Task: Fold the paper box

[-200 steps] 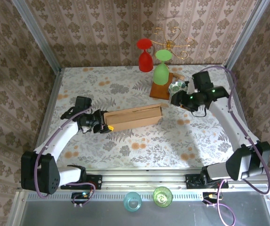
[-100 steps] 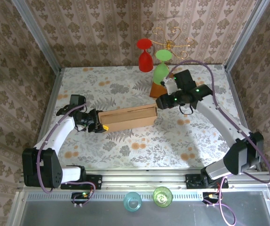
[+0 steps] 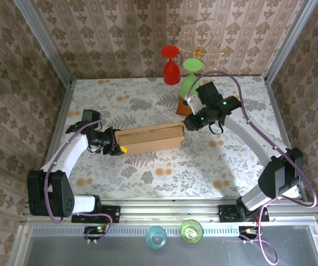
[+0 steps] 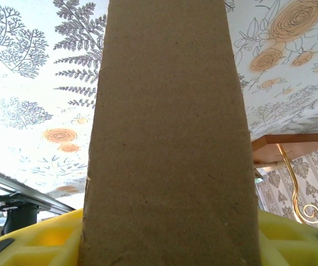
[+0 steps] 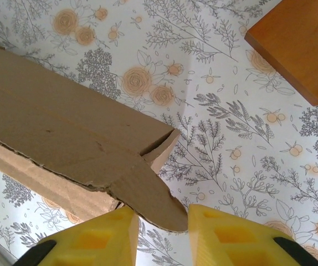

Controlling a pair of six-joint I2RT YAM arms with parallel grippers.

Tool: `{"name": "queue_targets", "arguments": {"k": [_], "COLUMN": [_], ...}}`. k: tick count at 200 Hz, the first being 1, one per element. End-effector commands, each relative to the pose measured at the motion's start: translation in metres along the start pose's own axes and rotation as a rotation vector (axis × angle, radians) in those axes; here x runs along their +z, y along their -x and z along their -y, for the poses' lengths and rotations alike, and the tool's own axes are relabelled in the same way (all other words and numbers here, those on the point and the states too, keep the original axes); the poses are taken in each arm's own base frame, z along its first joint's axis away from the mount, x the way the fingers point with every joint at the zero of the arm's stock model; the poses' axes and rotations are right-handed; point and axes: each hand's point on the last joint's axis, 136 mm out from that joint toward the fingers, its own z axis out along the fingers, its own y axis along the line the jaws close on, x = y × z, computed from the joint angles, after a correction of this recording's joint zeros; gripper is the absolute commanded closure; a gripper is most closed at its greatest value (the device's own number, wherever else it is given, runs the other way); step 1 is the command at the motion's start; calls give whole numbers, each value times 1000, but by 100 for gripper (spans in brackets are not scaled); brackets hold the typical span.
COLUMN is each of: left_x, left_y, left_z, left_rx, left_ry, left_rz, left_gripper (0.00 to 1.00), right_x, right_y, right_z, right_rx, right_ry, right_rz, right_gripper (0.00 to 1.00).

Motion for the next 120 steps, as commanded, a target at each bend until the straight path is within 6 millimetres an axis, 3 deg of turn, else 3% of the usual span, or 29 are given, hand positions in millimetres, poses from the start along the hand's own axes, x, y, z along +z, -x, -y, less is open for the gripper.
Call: {"name": "queue_targets", "arguments": {"k": [1,77,120], "left_x": [-2,0,4], "left_y": [23,25,30], "left_z": [-10,-10,-12], "left_rx": [-31,-50,-104], "left_ry": [43,43,29], "left_rz": [120,121,127], "left_gripper": [62,62,63], "right_x": [1,1,-2], "right_y": [-1,6,7], "right_z": [2,-9,-12], "right_rx": [-21,2,145], "right_ry": [-33,-51,-78], "right_rz": [-32,-29,-5], "right_gripper": [71,98,100]}}
